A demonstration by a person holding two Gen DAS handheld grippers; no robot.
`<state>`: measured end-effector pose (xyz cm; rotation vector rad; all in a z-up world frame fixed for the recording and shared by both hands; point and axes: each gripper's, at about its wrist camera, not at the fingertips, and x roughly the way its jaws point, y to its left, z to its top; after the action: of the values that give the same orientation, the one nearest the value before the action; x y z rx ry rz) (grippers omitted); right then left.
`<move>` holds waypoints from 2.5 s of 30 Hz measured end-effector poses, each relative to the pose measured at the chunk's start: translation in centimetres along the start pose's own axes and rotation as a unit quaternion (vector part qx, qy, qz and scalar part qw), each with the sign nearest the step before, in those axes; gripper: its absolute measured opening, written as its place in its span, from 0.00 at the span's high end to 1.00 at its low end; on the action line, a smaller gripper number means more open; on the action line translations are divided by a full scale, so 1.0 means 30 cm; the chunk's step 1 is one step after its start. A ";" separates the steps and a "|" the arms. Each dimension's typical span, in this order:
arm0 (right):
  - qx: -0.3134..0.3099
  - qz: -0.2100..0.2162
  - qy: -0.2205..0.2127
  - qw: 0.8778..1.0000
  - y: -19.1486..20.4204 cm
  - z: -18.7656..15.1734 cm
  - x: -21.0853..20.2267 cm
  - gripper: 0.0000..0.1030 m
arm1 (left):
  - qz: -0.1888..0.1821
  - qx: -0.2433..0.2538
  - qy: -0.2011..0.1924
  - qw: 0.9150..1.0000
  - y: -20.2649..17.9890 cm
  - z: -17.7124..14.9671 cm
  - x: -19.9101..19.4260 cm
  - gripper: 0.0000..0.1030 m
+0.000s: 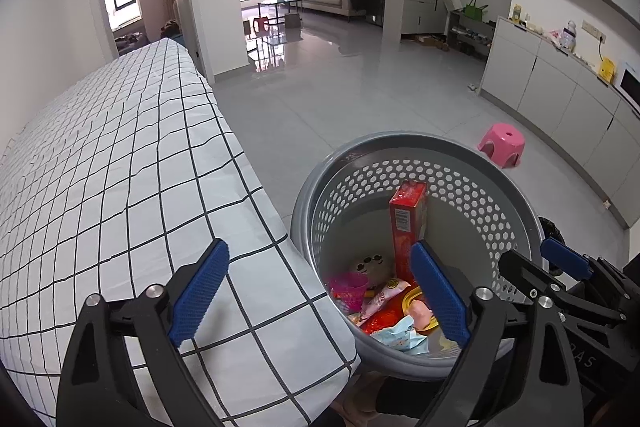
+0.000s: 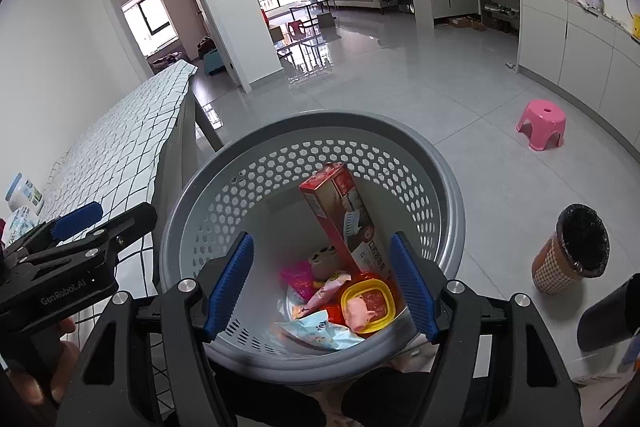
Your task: Collect trash
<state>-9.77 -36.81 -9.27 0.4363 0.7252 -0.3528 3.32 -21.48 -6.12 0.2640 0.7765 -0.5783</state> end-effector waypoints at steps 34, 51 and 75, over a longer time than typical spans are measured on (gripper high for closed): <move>-0.006 -0.011 -0.017 1.000 0.042 -0.016 -0.060 0.24 | 0.013 -0.018 -0.014 1.000 0.042 -0.018 -0.059 0.06; -0.008 -0.011 -0.021 1.000 0.056 -0.018 -0.065 0.24 | 0.024 -0.019 -0.019 0.999 0.044 -0.021 -0.074 0.06; -0.007 -0.010 -0.030 0.999 0.052 -0.023 -0.092 0.24 | 0.022 -0.018 -0.033 0.999 0.037 -0.023 -0.107 0.06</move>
<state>-11.35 -34.70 -7.39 0.4031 0.6736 -0.3779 1.75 -19.01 -4.28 0.2276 0.7151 -0.5293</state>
